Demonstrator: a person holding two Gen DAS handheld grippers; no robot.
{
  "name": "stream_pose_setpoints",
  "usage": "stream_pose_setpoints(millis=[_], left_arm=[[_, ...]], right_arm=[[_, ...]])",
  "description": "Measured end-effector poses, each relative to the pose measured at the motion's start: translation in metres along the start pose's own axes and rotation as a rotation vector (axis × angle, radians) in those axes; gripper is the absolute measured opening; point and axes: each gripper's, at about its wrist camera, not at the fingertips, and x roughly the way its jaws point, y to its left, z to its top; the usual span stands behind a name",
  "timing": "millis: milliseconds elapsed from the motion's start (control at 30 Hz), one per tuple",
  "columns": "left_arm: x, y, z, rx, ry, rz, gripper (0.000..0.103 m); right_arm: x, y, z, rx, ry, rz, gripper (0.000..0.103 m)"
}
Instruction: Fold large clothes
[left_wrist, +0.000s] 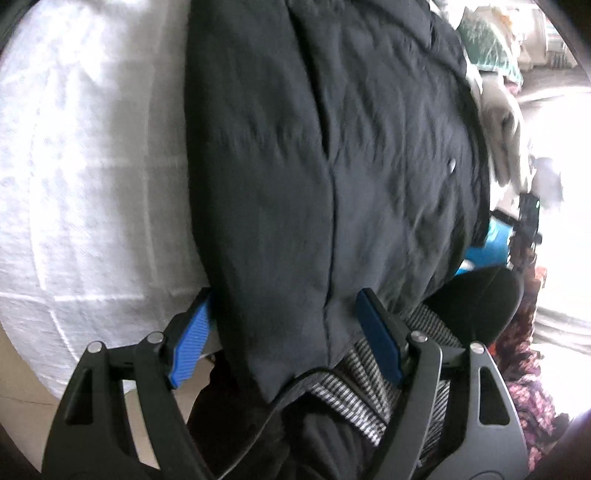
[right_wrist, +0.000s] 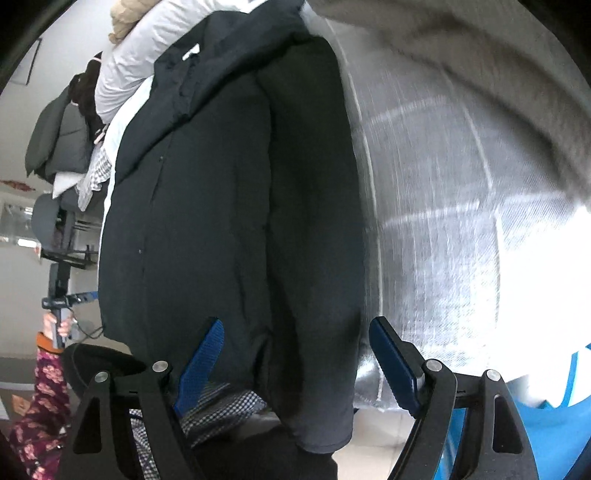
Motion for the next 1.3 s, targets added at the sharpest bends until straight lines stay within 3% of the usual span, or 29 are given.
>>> stream_pose_setpoints(millis=[200, 300, 367, 500, 533, 633, 1067, 1300], left_arm=[[0.011, -0.01, 0.002, 0.037, 0.052, 0.005, 0.078], [0.015, -0.019, 0.001, 0.07, 0.071, 0.028, 0.072], [0.018, -0.03, 0.0, 0.095, 0.084, 0.038, 0.064], [0.019, -0.038, -0.001, 0.1, 0.085, 0.072, 0.037], [0.016, -0.039, -0.003, 0.094, 0.071, 0.068, 0.027], [0.006, -0.04, -0.007, 0.054, 0.015, 0.038, 0.012], [-0.078, -0.078, -0.009, 0.075, -0.349, -0.082, 0.008], [-0.138, -0.084, 0.027, 0.042, -0.561, -0.113, 0.007]], right_arm=[[0.027, -0.001, -0.01, -0.001, 0.067, 0.029, 0.081], [0.034, 0.005, -0.013, -0.032, 0.081, 0.023, 0.078], [0.033, 0.007, -0.015, -0.043, 0.083, 0.006, 0.066], [0.025, 0.002, -0.019, -0.042, 0.078, 0.012, 0.03], [0.022, 0.002, -0.02, -0.05, 0.07, 0.023, 0.021], [0.012, 0.013, -0.023, -0.102, 0.032, 0.011, 0.011], [-0.056, 0.08, -0.009, -0.178, -0.219, 0.018, 0.008], [-0.097, 0.114, 0.023, -0.178, -0.388, 0.05, 0.007]])
